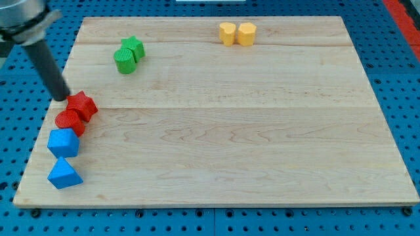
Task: Move the triangle to the right of the red circle
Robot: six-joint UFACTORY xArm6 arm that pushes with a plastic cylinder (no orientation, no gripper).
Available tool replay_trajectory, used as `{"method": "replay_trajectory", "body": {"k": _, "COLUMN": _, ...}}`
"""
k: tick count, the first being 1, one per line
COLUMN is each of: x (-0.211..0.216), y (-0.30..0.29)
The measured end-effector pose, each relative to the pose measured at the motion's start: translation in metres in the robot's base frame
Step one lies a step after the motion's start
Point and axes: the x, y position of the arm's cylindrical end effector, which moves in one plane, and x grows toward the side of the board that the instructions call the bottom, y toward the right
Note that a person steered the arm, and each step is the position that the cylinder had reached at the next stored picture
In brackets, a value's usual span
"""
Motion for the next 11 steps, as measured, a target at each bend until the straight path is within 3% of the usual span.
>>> {"method": "replay_trajectory", "body": {"k": 1, "x": 0.011, "y": -0.010}}
{"method": "replay_trajectory", "body": {"k": 2, "x": 0.093, "y": -0.001}}
{"method": "replay_trajectory", "body": {"k": 4, "x": 0.179, "y": 0.000}}
{"method": "replay_trajectory", "body": {"k": 5, "x": 0.195, "y": 0.022}}
{"method": "replay_trajectory", "body": {"k": 6, "x": 0.179, "y": 0.046}}
{"method": "replay_trajectory", "body": {"k": 8, "x": 0.100, "y": 0.181}}
{"method": "replay_trajectory", "body": {"k": 9, "x": 0.136, "y": 0.190}}
{"method": "replay_trajectory", "body": {"k": 10, "x": 0.182, "y": 0.089}}
{"method": "replay_trajectory", "body": {"k": 11, "x": 0.169, "y": -0.010}}
